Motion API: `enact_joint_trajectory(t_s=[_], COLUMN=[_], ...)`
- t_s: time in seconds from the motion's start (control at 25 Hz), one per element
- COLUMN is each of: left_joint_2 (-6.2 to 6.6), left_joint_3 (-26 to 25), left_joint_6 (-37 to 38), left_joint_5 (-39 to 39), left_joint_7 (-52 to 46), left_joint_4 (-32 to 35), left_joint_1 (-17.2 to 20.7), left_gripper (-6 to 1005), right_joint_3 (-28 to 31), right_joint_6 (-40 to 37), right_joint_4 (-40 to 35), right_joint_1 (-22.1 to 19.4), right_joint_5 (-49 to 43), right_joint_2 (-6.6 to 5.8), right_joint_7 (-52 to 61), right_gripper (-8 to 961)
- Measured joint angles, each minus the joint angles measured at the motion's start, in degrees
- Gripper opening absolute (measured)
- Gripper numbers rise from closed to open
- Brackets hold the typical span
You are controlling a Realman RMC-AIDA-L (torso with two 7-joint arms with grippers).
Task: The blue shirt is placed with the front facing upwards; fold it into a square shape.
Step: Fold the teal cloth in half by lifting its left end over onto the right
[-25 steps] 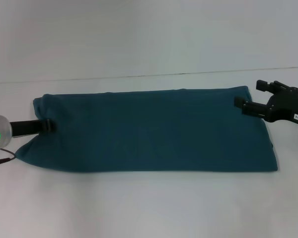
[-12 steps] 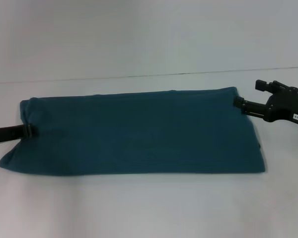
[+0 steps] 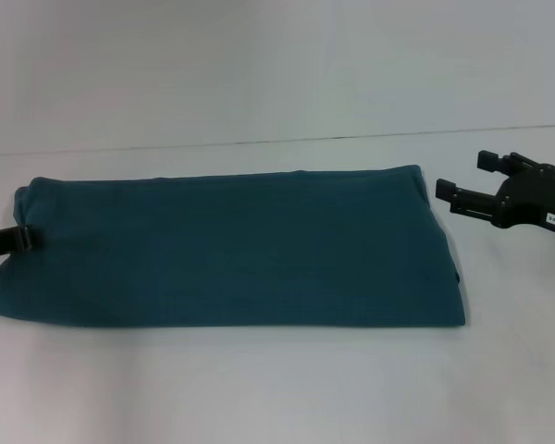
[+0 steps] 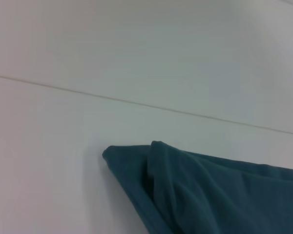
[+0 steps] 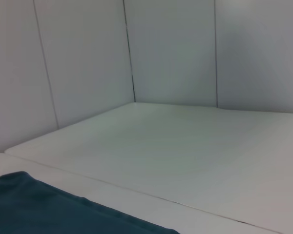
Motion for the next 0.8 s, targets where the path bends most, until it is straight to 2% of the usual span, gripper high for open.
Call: enact_joint_trajectory(t_s=[0.12,0.28,0.64,0.8], left_joint_2=[-0.14,-1.46,-2.71,-3.9], left_joint_3=[-0.03,-0.01,0.39,0.56], left_joint_6=[0.37,2.13,8.33,9.06], left_joint_5=[-0.09,-2.72,-11.43,-12.46], left_joint_7=[0.01,0.52,0.59,0.75], left_joint_4=[0.56,3.02,6.1,6.29], left_joint_1=[0.08,0.07,-0.82,-1.96], left_gripper=[67,66,66,65], right_joint_3=[0.01,1.05,3.99,5.51], right_joint_6=[0.8,1.4,0.99,0.66], right_joint_4=[-0.23,-0.49,-1.48,-2.54], right_joint_1=[-0.2,-0.62,-1.76,-2.68], right_joint_5=[0.03,0.06,0.07,0.07], right_joint_2=[0.0,-0.17,-0.29,-0.19], right_joint_7=[-0.07,-0.29,-0.79,-0.79], right_gripper=[941,941,942,942])
